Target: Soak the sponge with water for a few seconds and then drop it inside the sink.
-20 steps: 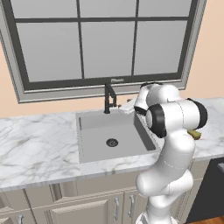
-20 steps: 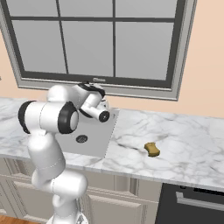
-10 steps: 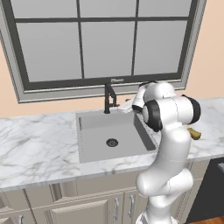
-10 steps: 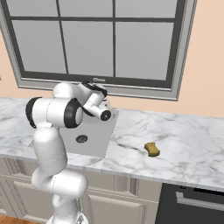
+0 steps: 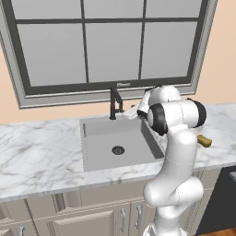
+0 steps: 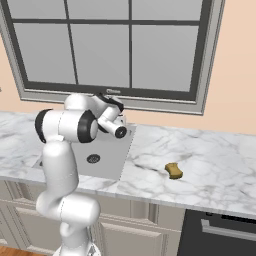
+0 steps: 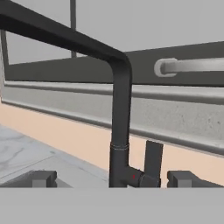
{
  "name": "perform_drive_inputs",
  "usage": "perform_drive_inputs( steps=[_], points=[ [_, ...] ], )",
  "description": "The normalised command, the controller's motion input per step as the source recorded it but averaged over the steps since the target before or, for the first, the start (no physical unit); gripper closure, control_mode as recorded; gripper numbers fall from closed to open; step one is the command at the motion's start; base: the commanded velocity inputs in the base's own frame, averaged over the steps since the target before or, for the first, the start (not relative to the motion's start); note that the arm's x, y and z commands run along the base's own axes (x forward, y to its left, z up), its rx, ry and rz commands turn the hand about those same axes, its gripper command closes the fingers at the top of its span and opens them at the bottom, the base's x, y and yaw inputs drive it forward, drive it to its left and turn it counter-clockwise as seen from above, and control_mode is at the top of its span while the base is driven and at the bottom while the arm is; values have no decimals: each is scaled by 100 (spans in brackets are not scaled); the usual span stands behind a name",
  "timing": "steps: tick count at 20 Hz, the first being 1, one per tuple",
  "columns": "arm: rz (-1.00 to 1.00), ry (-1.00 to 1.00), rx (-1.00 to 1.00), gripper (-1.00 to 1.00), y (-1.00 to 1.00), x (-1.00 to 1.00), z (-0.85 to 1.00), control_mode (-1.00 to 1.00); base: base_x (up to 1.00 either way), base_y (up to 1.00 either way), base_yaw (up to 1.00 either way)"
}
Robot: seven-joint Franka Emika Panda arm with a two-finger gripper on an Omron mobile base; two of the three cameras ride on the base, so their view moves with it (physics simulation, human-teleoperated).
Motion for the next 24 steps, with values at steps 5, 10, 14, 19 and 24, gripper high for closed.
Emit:
perform_drive_inputs(
  steps=[5,10,14,19,24],
  points=[
    [-6,-2,0,-100,12,31,-18,-100,0,0,0],
    [-6,-3,0,-100,4,34,-14,-100,0,0,0],
    [-3,-3,0,-100,0,25,-6,-100,0,0,0],
    [-1,-1,0,-100,0,20,0,-100,0,0,0],
    [-2,-4,0,-100,0,20,-4,-100,0,0,0]
  ],
)
